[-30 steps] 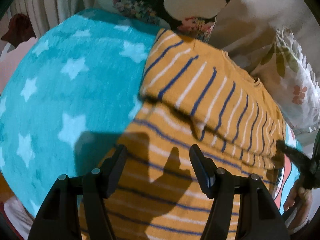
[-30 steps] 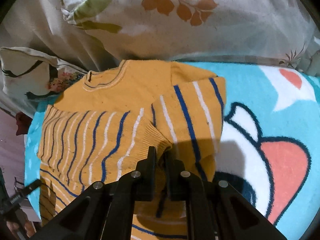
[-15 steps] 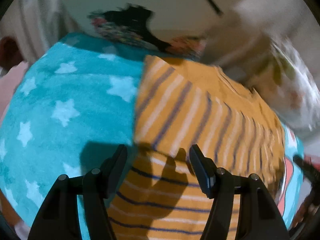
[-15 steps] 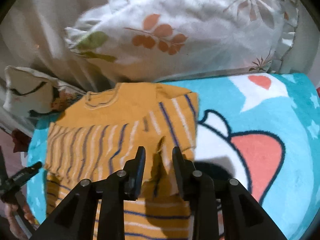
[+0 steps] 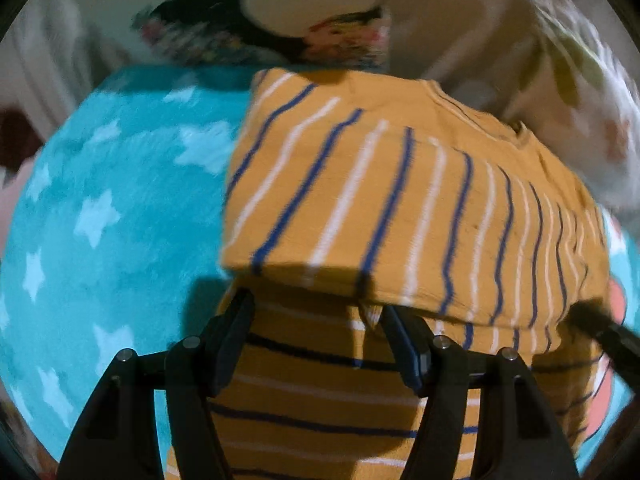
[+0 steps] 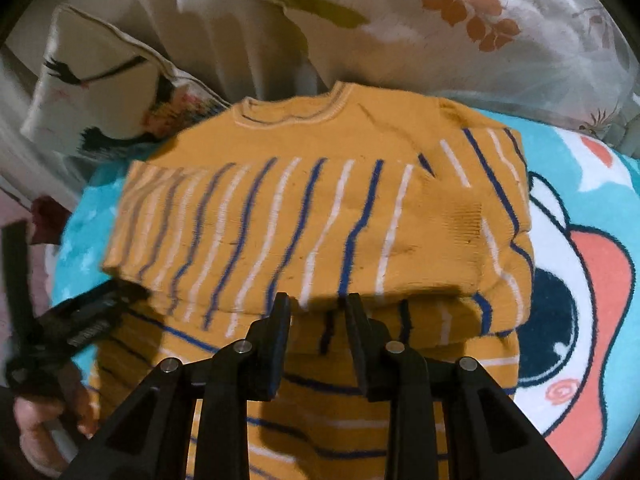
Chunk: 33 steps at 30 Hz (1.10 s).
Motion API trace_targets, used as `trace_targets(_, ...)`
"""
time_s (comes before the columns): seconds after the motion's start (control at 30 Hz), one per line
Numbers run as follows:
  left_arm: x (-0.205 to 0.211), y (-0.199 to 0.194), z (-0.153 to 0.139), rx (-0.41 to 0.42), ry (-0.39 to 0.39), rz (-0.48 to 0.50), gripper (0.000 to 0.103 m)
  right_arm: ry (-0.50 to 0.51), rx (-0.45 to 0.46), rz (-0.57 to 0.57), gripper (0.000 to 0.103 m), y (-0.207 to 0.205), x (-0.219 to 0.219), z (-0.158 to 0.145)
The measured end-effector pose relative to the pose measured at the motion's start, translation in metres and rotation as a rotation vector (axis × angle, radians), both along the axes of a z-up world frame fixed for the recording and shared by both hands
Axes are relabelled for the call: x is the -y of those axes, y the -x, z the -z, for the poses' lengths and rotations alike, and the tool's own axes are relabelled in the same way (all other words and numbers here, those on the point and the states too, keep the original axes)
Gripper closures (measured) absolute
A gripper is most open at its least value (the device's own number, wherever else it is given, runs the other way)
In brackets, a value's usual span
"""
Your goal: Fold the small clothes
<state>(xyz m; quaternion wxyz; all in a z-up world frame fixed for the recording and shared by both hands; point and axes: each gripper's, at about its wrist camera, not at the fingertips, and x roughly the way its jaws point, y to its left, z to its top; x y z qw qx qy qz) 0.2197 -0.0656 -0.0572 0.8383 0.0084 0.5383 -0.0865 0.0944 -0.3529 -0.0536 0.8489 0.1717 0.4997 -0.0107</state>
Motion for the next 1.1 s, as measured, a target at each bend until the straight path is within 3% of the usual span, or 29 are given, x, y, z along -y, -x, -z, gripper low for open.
trace_targets(0.2,-0.036,-0.007,0.002,-0.067,0.129,-0.114,0.037,-0.057,-0.016,0.074,0.072,-0.005,0.019,0.016)
trace_targets(0.3,-0.063,-0.007,0.003,-0.057,0.075,-0.241,0.037,-0.042,-0.014,0.065,0.072,-0.004,0.019,0.015)
trace_targets(0.4,-0.096,-0.011,0.007,-0.083,0.15,-0.303,0.037,-0.04,-0.013,0.071,0.071,-0.007,0.018,0.016)
trace_targets(0.67,-0.111,0.007,-0.016,-0.036,0.123,-0.183,0.036,0.0,-0.047,0.06,0.067,-0.012,0.009,0.008)
trace_targets(0.73,-0.11,0.015,-0.013,-0.048,0.112,-0.138,0.034,0.023,-0.037,0.072,0.06,-0.005,0.003,-0.001)
trace_targets(0.93,-0.091,0.037,-0.008,-0.044,0.051,0.021,0.034,0.045,-0.062,0.052,0.059,0.025,-0.026,-0.01)
trace_targets(1.0,-0.089,0.039,-0.005,-0.046,0.053,0.04,0.034,0.019,-0.037,0.016,0.059,0.031,-0.04,-0.015)
trace_targets(1.1,-0.095,0.041,-0.002,-0.081,0.096,0.021,0.034,-0.112,0.034,-0.081,0.059,0.03,-0.077,-0.027)
